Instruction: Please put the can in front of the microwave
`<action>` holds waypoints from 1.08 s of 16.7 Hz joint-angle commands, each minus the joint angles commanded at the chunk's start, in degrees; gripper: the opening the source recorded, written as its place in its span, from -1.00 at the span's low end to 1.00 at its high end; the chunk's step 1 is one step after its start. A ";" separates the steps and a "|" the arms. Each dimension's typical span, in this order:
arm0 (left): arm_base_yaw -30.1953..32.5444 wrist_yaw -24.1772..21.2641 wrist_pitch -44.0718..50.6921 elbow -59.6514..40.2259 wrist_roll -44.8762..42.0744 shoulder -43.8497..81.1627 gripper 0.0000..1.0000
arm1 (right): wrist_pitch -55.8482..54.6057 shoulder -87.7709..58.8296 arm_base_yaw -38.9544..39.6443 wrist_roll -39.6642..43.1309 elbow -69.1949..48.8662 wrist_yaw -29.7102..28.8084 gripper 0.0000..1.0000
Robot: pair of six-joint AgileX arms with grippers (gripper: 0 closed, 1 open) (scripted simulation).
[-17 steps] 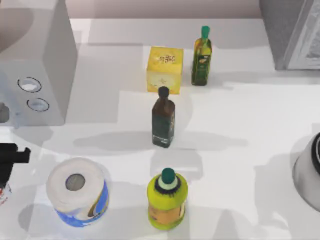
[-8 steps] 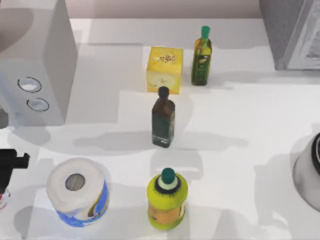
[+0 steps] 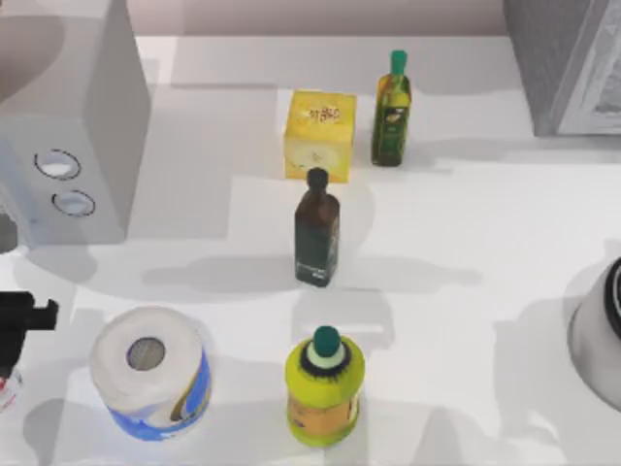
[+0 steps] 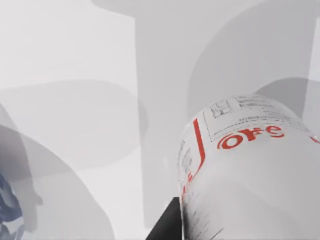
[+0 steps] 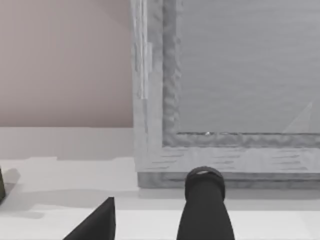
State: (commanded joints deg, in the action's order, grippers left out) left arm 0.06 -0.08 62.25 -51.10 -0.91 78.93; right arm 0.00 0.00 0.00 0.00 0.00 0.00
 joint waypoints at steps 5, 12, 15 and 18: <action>0.00 0.00 0.00 0.00 0.00 0.00 -0.10 | 0.00 0.00 0.00 0.00 0.00 0.00 1.00; 0.00 0.00 0.00 0.00 0.00 0.00 0.96 | 0.00 0.00 0.00 0.00 0.00 0.00 1.00; 0.00 0.00 0.00 0.00 0.00 0.00 1.00 | 0.00 0.00 0.00 0.00 0.00 0.00 1.00; 0.00 0.00 0.00 0.00 0.00 0.00 1.00 | 0.00 0.00 0.00 0.00 0.00 0.00 1.00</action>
State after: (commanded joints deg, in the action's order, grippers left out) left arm 0.06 -0.08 62.25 -51.10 -0.91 78.93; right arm 0.00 0.00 0.00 0.00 0.00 0.00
